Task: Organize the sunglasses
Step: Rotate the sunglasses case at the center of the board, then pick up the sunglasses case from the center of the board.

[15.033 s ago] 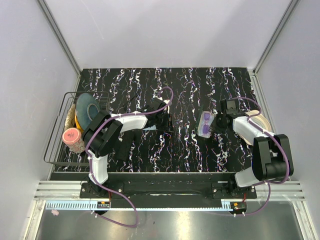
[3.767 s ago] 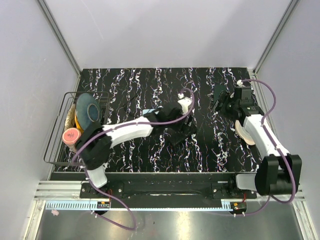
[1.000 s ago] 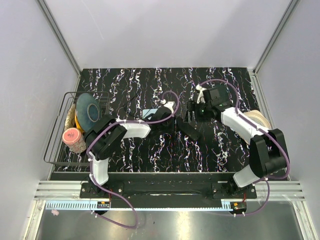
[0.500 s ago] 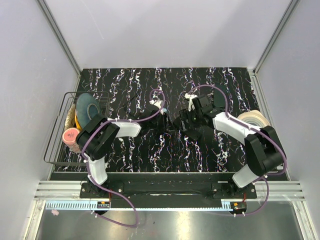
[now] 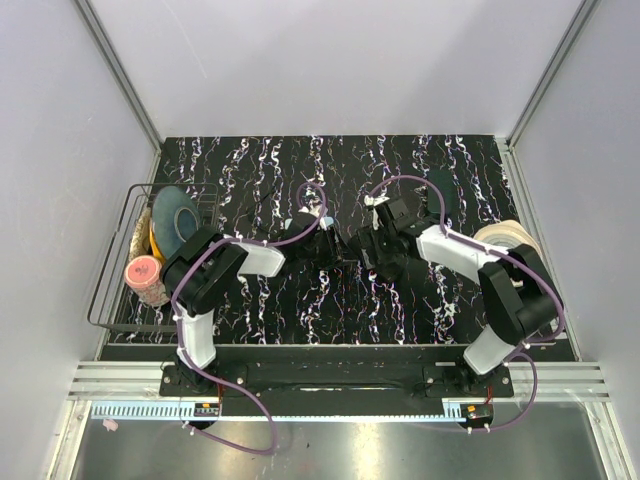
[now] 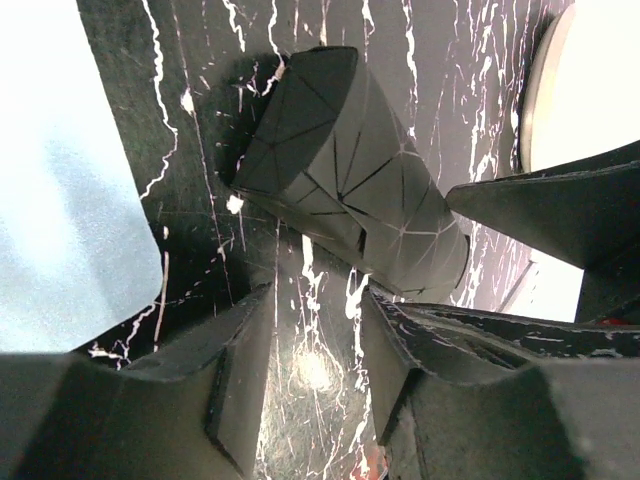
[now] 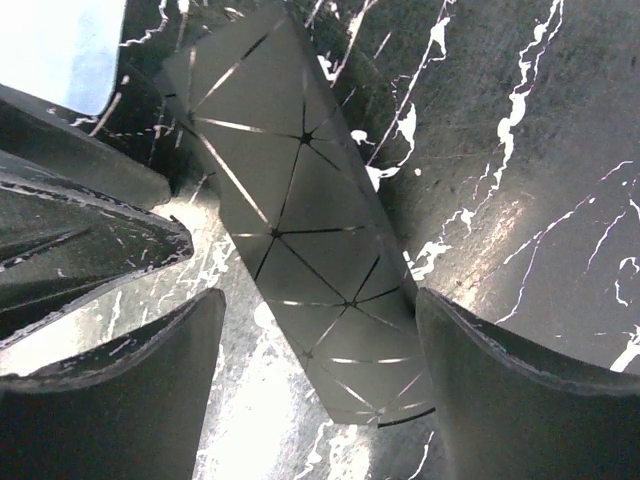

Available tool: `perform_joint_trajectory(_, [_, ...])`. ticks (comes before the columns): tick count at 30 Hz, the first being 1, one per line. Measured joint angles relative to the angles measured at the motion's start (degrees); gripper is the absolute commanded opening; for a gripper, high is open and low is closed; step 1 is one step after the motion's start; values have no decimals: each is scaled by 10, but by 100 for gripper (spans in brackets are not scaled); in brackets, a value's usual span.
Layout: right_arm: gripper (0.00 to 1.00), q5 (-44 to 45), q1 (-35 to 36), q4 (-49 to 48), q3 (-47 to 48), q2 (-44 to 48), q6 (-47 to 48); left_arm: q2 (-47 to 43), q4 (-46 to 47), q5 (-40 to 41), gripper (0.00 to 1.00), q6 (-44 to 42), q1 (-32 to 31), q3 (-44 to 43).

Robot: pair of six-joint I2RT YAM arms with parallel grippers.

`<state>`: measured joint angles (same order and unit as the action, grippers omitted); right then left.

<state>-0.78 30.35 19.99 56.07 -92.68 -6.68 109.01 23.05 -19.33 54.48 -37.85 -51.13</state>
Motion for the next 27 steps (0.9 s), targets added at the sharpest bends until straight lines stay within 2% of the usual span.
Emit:
perform_joint_trajectory(11, [77, 16, 0, 56, 45, -59, -9, 26, 42, 0, 40, 39, 1, 2])
perform_joint_trajectory(16, [75, 18, 0, 93, 76, -71, -47, 26, 64, -2, 40, 43, 5, 16])
perform_joint_trajectory(24, [65, 15, 0, 112, 87, -74, -104, 26, 123, -16, 40, 73, 34, 50])
perform_joint_trajectory(27, [65, 14, 0, 114, 89, -76, -115, 29, 134, -17, 40, 81, 37, 50])
